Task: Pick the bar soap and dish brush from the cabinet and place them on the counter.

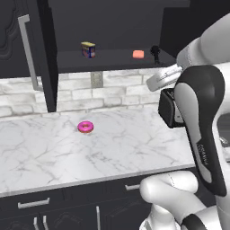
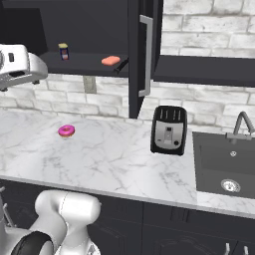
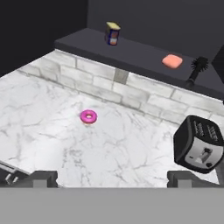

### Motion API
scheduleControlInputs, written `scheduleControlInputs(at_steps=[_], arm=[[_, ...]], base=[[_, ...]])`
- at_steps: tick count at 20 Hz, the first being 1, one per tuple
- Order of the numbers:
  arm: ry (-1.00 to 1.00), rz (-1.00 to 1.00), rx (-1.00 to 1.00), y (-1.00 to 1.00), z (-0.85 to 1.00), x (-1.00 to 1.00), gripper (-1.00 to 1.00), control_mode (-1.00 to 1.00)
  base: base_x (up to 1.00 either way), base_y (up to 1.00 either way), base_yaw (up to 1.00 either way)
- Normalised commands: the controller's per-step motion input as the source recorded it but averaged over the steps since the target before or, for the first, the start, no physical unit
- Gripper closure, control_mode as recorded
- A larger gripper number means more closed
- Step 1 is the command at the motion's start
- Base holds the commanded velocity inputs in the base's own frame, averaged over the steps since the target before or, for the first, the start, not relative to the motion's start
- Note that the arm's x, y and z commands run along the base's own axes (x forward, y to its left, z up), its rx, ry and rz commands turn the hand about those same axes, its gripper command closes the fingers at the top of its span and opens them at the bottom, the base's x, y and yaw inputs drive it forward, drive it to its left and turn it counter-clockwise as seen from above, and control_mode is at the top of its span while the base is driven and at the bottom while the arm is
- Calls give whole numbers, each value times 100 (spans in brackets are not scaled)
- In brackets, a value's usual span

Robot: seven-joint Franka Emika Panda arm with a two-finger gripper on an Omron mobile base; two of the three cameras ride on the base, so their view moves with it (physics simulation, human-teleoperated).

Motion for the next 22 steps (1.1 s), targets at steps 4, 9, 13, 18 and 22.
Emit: scheduleControlInputs(at_steps=[4,9,13,18,22], arm=[[-4,-2,-14,-44,-1,0,-100,-100],[1,-10,-6,-48,-2,9,-100,-100],[15,-14,20,-63,-20,39,-100,-100],[10,-17,16,-22,0,51,-100,-100],[0,-15,1,0,7,42,-100,-100]], base=[[0,0,0],[0,0,0],[0,0,0],[0,0,0],[0,0,0]])
